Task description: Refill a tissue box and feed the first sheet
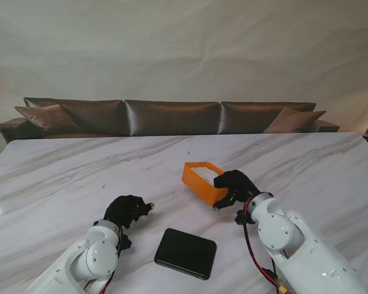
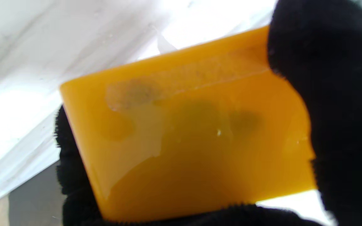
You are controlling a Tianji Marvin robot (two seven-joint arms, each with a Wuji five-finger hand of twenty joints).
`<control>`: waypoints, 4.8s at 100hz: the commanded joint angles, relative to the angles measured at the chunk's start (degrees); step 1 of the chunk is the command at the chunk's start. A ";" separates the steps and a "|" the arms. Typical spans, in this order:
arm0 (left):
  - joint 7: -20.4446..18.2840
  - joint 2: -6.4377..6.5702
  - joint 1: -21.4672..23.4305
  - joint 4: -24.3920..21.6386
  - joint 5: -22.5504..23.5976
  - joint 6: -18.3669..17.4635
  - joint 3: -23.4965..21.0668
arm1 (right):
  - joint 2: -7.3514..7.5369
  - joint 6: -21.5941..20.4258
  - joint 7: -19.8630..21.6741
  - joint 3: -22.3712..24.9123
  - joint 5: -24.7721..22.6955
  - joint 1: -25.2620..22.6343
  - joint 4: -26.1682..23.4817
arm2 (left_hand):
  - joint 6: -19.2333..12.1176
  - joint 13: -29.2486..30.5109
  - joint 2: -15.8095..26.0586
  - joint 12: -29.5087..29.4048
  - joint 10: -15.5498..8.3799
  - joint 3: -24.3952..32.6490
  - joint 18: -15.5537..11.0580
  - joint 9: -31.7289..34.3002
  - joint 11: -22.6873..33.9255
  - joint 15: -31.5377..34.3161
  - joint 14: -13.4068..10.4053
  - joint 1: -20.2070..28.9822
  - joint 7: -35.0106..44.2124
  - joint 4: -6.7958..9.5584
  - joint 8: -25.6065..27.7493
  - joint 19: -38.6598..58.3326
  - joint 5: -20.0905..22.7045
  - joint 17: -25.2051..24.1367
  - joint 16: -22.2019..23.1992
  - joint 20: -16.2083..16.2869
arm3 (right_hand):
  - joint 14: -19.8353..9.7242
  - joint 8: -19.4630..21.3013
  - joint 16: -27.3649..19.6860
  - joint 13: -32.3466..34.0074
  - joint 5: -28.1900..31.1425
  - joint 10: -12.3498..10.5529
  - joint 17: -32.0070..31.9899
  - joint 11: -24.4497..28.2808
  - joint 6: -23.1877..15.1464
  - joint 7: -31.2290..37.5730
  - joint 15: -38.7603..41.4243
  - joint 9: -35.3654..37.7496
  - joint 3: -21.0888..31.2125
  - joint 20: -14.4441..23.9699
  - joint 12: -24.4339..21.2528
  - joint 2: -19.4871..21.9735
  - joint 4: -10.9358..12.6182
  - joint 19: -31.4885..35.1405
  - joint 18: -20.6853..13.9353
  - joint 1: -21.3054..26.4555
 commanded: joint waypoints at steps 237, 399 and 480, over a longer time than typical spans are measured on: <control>-1.55 -6.79 -17.44 19.22 -22.86 -28.39 16.53 | -2.74 -8.94 0.24 1.83 22.07 -9.90 -4.15 | 0.39 -13.12 -7.76 -6.27 0.10 6.20 0.53 -10.63 -7.55 -7.77 8.13 7.13 -8.87 -3.69 -8.18 34.87 -6.98 -20.95 3.88 8.26 | 5.59 2.56 5.78 5.80 8.92 6.95 2.19 25.52 8.32 18.52 17.71 8.22 14.49 7.35 5.28 9.31 19.96 11.24 -21.06 12.11; -3.11 -6.37 -15.53 20.00 -22.87 -30.60 18.53 | -3.34 -3.47 -5.47 3.92 14.42 -9.01 -6.46 | -10.80 -7.70 -23.53 12.92 -0.85 34.44 -0.24 3.31 1.31 2.64 9.33 4.49 9.30 5.94 12.59 40.52 6.16 -16.67 5.86 10.57 | 5.55 3.26 5.95 5.04 8.60 6.93 1.50 24.47 8.14 18.09 17.43 8.22 14.48 7.06 5.82 9.59 18.14 10.94 -21.27 12.11; -5.78 -3.67 -13.28 16.04 -19.85 -26.51 13.35 | -1.97 -3.54 -0.90 5.27 13.73 -11.56 -8.18 | 2.38 -23.56 -7.22 -5.78 -1.28 -5.24 -0.32 -21.27 -13.87 -15.81 7.52 2.74 -17.75 -6.22 -2.75 27.16 -16.83 -30.06 4.24 12.11 | 5.49 3.32 5.99 4.69 8.50 6.95 1.20 24.23 8.10 17.98 17.26 8.22 14.49 6.94 5.92 9.67 17.73 10.57 -21.30 12.21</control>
